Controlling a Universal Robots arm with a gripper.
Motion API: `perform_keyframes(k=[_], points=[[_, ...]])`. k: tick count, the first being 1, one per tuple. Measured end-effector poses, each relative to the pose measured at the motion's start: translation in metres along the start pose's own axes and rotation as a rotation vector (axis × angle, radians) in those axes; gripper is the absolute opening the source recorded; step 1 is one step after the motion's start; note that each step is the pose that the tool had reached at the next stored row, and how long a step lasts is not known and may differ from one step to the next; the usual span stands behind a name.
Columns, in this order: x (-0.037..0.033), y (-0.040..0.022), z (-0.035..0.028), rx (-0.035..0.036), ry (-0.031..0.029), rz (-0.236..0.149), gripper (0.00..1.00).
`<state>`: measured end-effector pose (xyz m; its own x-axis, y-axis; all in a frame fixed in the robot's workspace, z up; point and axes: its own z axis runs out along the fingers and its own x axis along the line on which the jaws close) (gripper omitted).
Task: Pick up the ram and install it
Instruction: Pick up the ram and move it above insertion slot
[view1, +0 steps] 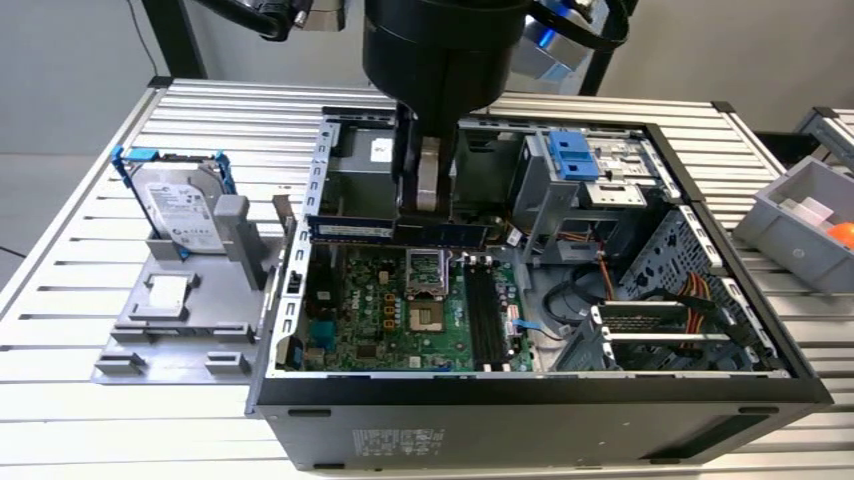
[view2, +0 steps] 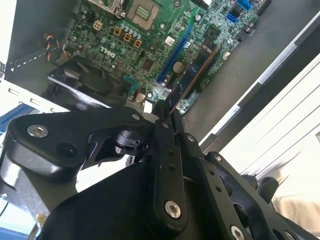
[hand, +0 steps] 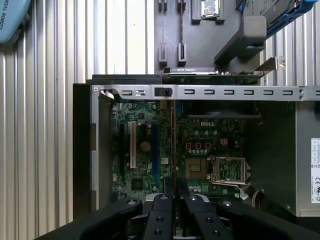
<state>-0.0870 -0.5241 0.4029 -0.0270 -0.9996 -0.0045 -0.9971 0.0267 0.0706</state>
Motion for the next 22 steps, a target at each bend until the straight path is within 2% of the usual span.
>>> perform_keyframes(k=[13,18,20,22], points=[[-0.0006,-0.0221,-0.0015,-0.0007,0.0000,0.000,0.00],[-0.0027,-0.0272,-0.0018,0.0023,0.0013,0.000,0.00],[-0.0052,-0.0273,-0.0017,0.0226,0.0047,0.000,0.00],[-0.0075,-0.0273,-0.0016,0.0468,0.0085,0.000,0.00]])
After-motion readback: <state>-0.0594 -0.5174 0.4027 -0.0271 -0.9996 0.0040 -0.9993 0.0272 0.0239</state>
